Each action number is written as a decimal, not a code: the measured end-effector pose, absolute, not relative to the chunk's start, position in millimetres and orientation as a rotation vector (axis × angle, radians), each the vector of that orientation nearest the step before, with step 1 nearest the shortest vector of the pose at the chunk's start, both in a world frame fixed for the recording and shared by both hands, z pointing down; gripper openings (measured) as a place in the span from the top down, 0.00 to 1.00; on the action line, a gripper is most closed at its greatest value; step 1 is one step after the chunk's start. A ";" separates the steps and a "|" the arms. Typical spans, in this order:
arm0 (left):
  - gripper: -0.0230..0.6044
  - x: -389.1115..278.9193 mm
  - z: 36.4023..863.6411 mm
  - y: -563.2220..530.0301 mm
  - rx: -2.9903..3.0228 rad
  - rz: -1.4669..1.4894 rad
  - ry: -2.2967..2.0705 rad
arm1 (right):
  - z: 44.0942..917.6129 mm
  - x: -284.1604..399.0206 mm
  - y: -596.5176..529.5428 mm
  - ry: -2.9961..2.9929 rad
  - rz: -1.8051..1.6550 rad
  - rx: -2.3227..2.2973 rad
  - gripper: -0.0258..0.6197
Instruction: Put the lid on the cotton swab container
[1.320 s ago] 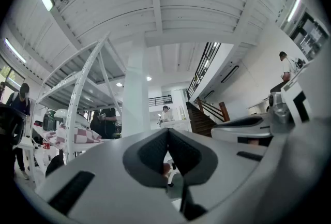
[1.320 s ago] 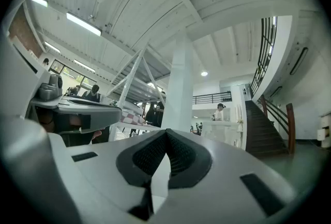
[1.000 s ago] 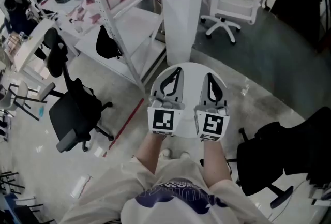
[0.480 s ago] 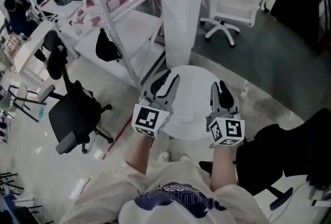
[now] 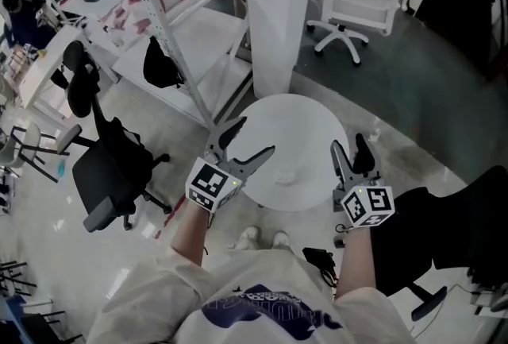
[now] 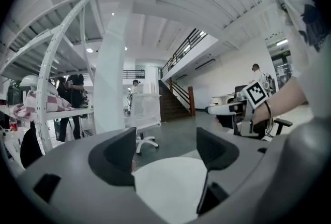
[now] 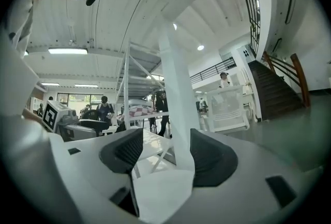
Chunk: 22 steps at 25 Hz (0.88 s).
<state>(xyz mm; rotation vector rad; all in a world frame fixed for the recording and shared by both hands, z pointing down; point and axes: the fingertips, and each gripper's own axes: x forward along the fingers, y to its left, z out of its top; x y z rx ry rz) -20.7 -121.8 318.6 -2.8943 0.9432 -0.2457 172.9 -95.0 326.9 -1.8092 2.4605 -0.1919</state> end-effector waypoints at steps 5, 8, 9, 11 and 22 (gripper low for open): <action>0.39 -12.0 355.2 -103.1 -2.902 -0.452 0.789 | 354.0 170.7 -93.3 2.589 -0.256 -1.763 0.51; 0.38 -8.8 378.4 -94.3 -2.922 -0.537 0.732 | 375.5 167.5 -94.2 2.682 -0.293 -1.739 0.51; 0.38 -7.9 386.5 -91.6 -2.933 -0.561 0.717 | 383.5 165.8 -94.8 2.715 -0.308 -1.727 0.51; 0.38 -4.6 404.1 -85.6 -2.957 -0.612 0.677 | 400.3 161.2 -96.1 2.789 -0.337 -1.698 0.52; 0.38 16.7 524.2 -56.4 -3.065 -0.928 0.431 | 478.0 122.3 -110.1 3.085 -0.517 -1.469 0.52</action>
